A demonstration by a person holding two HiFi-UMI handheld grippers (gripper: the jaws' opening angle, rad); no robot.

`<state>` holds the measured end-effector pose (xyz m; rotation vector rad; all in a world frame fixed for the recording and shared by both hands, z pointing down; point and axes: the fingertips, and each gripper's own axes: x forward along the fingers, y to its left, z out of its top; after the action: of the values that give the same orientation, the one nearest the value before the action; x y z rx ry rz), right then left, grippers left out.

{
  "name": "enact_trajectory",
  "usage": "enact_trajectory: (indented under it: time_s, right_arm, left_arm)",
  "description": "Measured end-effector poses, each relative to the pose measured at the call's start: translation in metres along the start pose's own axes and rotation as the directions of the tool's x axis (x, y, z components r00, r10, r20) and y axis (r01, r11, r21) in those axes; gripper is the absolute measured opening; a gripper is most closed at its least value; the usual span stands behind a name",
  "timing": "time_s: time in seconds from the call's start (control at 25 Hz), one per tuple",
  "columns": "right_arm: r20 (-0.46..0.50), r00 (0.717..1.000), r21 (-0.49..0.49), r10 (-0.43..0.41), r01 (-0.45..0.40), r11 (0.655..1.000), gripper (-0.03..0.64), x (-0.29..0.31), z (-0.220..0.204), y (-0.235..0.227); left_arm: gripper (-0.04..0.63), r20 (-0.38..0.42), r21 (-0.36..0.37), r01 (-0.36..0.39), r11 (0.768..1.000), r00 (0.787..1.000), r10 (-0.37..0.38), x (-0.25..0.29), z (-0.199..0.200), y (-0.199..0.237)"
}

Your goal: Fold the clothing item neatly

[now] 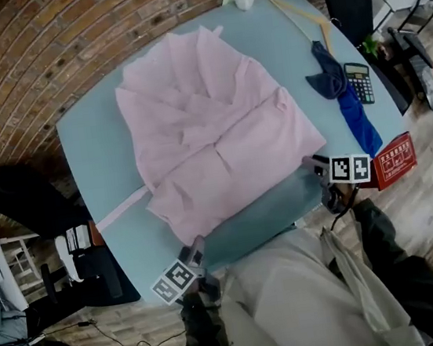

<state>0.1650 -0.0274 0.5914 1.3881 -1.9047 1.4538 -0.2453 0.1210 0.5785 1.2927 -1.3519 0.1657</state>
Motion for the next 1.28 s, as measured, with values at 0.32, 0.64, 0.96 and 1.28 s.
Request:
enact_trajectory:
  time_s: [0.32, 0.64, 0.96, 1.28]
  right_arm:
    - [-0.007, 0.999, 0.014, -0.039, 0.039, 0.999, 0.176, 0.007, 0.010, 0.002]
    - [-0.036, 0.999, -0.052, -0.040, 0.038, 0.998, 0.107, 0.024, 0.019, 0.009]
    - [0.030, 0.999, -0.108, 0.040, -0.037, 0.993, 0.023, -0.017, 0.005, 0.021]
    - [-0.026, 0.994, -0.162, 0.103, -0.106, 0.981, 0.023, -0.069, -0.044, 0.010]
  left_arm:
    - [0.354, 0.025, 0.004, -0.123, 0.992, 0.992, 0.123, 0.012, 0.006, 0.003]
    - [0.081, 0.105, 0.033, -0.132, 0.991, 0.986, 0.128, 0.025, 0.018, 0.007]
    - [0.063, 0.178, -0.017, -0.011, 1.000, 0.984, 0.013, -0.003, 0.007, -0.002]
    - [0.060, 0.190, -0.090, -0.026, 0.996, 0.981, 0.043, -0.036, -0.052, 0.014]
